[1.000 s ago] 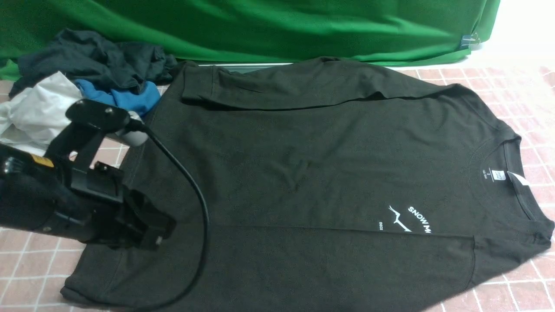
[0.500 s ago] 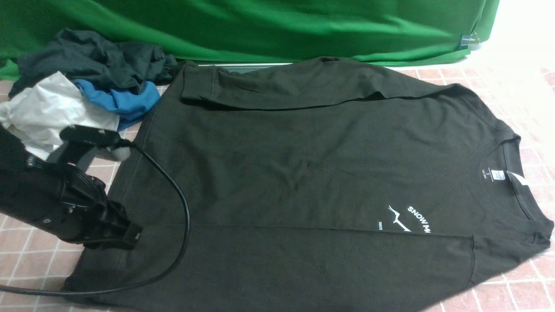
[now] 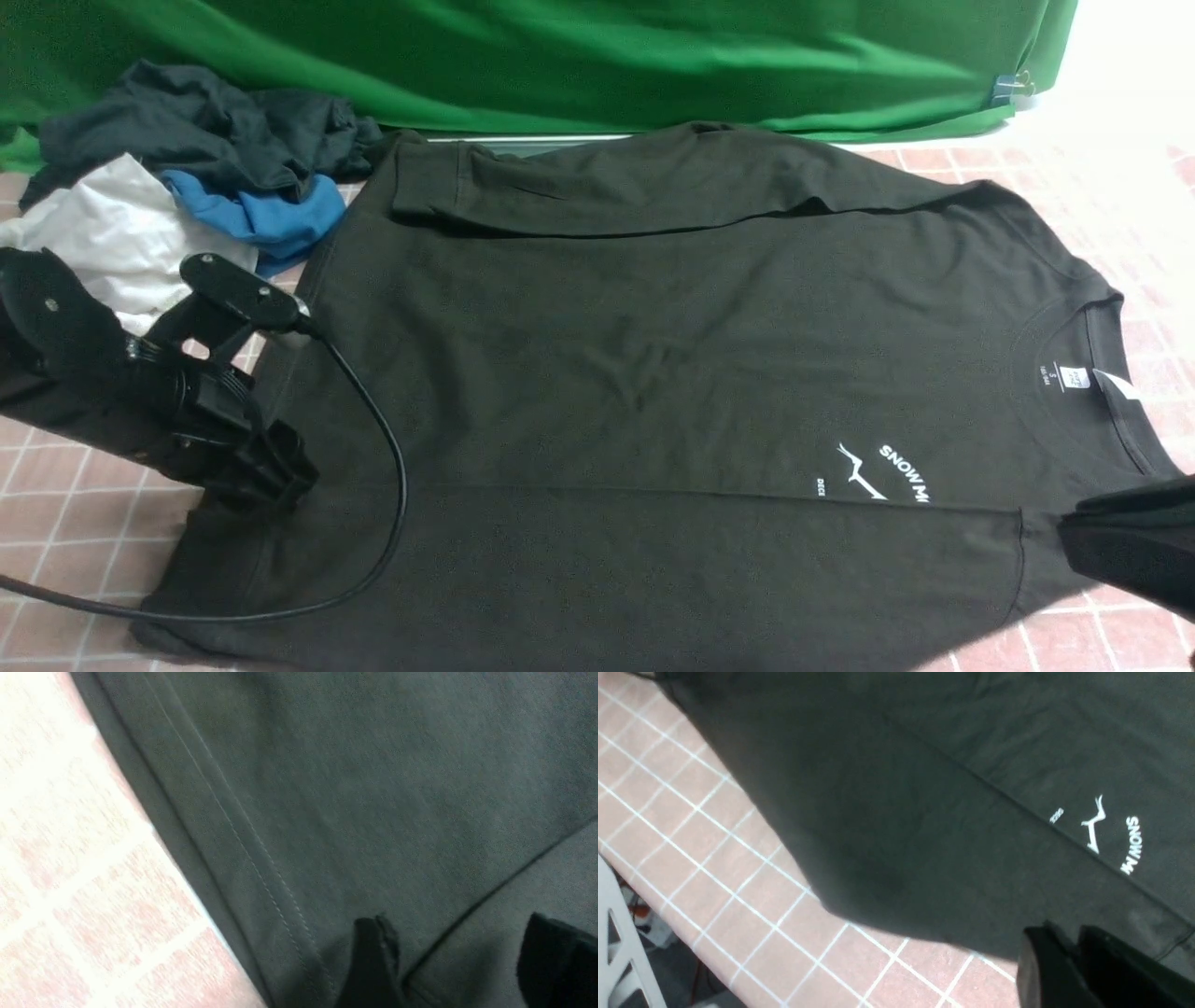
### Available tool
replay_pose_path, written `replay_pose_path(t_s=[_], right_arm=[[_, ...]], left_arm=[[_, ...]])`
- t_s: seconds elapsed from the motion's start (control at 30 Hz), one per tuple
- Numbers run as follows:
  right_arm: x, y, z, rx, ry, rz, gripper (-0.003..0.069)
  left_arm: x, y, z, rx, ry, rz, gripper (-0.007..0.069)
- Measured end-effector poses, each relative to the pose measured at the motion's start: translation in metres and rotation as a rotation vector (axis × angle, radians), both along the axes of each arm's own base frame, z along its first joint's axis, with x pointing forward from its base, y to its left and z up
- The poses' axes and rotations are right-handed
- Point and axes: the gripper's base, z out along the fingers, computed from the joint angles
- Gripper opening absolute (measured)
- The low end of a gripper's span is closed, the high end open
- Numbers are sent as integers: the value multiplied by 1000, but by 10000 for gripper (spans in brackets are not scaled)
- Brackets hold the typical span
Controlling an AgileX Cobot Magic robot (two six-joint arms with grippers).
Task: Fold a long-sleeved shirt over a pink coffee tablecloth.
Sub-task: 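Grasp the left edge of the dark T-shirt lying flat on the table, then fold the left side of the black T-shirt inward over its body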
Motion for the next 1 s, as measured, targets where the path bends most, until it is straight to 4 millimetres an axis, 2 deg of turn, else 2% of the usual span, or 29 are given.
replay_pose_path(t_s=[0.13, 0.27, 0.4, 0.5, 0.57, 0.7, 0.8, 1.0], right_arm=[[1, 1, 1, 5, -13, 0, 87], [2, 1, 1, 6, -16, 0, 93], [2, 1, 1, 5, -18, 1, 95], [2, 1, 1, 0, -22, 7, 95], [2, 1, 1, -1, -21, 9, 95], [2, 1, 1, -5, -25, 14, 95], [2, 1, 1, -5, -25, 14, 95], [2, 1, 1, -5, -25, 15, 95]], left_arm=[[2, 0, -14, 17, 40, -48, 449], [3, 0, -26, 11, 97, -63, 412], [2, -1, -26, 4, 116, -74, 340], [0, -2, -26, -3, 143, -90, 234], [-1, -2, -26, -5, 150, -92, 201], [-5, -4, -22, -16, 175, -103, 69], [-7, -4, -14, -17, 160, -108, 39], [-12, -5, 9, -21, 77, -103, 37]])
